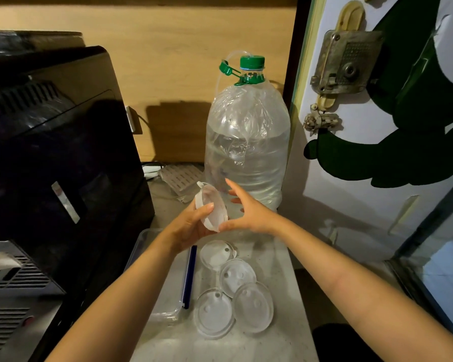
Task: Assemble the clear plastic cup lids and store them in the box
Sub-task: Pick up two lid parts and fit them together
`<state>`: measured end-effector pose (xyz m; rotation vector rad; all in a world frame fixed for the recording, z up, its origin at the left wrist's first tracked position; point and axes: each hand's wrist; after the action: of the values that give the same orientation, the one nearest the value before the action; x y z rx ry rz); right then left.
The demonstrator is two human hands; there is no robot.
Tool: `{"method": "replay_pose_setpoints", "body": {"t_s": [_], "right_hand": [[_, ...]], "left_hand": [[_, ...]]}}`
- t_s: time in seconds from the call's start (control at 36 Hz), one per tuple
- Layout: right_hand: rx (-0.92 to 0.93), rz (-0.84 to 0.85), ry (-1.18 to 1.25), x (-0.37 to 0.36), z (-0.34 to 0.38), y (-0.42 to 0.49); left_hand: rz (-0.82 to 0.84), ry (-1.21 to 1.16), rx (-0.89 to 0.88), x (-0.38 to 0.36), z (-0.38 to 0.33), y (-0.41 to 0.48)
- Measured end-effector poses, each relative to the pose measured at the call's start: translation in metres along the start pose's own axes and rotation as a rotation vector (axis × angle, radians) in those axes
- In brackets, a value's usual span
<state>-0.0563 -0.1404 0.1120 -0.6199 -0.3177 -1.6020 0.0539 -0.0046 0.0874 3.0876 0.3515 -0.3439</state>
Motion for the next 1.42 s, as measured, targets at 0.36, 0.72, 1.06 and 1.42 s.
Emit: {"method": "replay_pose_setpoints", "body": {"t_s": [0.36,0.72,1.06,1.42], "right_hand": [[-0.382,0.176,-0.215,-0.054,-0.066,0.012],[-0.676,0.206,-0.601,-0.109,-0.085,0.017],[-0.713,0.134,-0.654,-0.124,-0.084,0.018],[-0.632,-0.005,-0.454,-0.105,-0.079,0.013]], "left_hand": [[-0.133,-0.173,0.102,0.014,0.019,-0.023],[-0.196,-0.178,0.168,0.013,0.030,-0.032],[-0.188,-0.185,0.147,0.016,0.033,-0.036],[-0.224,-0.189,0.151,0.018,0.038,-0.033]]}}
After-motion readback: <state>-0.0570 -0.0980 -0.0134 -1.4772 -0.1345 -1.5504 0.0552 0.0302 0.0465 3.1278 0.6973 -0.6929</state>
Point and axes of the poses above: each hand's wrist, its own y-axis towards the middle knuckle, its own x-axis out of the back of the hand, z = x × y, and after that the axes turned 8 degrees about z, right-handed
